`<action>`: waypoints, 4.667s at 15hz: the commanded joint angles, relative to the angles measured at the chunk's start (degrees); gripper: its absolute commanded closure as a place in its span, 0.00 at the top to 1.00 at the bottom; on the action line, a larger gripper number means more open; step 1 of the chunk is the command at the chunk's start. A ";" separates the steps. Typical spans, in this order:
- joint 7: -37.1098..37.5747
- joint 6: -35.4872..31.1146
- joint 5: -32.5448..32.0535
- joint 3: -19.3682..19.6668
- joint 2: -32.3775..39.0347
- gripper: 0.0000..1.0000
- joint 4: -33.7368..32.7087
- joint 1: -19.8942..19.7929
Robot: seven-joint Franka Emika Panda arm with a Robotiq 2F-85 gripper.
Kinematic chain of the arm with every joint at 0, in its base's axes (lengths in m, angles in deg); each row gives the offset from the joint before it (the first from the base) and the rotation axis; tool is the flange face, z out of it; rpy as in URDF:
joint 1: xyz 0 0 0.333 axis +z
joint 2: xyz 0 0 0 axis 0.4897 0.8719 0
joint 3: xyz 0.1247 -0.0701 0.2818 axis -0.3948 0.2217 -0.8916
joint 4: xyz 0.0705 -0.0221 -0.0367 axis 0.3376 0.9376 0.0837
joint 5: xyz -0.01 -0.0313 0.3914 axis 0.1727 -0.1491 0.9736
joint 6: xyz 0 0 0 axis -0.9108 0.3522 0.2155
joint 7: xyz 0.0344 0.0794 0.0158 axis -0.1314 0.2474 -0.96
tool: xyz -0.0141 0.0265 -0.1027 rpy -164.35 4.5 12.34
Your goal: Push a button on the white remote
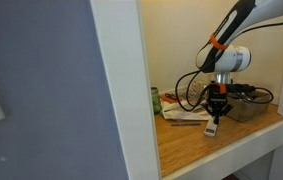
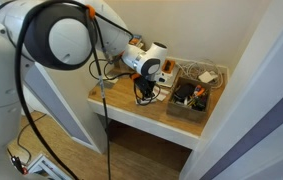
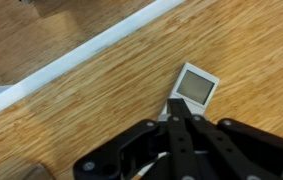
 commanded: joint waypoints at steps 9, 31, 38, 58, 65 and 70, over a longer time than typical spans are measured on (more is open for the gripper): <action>2.73 1.23 1.13 -0.58 4.49 0.00 -5.71 -0.85; 4.55 8.75 1.75 -0.55 11.56 0.00 -13.71 -1.82; -1.22 7.30 3.75 -1.22 0.11 0.00 -7.42 -4.44; -8.55 -19.14 -18.24 -1.82 -37.29 0.99 28.05 2.26; -9.44 -17.93 -19.50 -2.21 -38.12 1.00 28.15 1.73; -9.44 -17.97 -19.49 -2.20 -37.66 1.00 28.10 1.74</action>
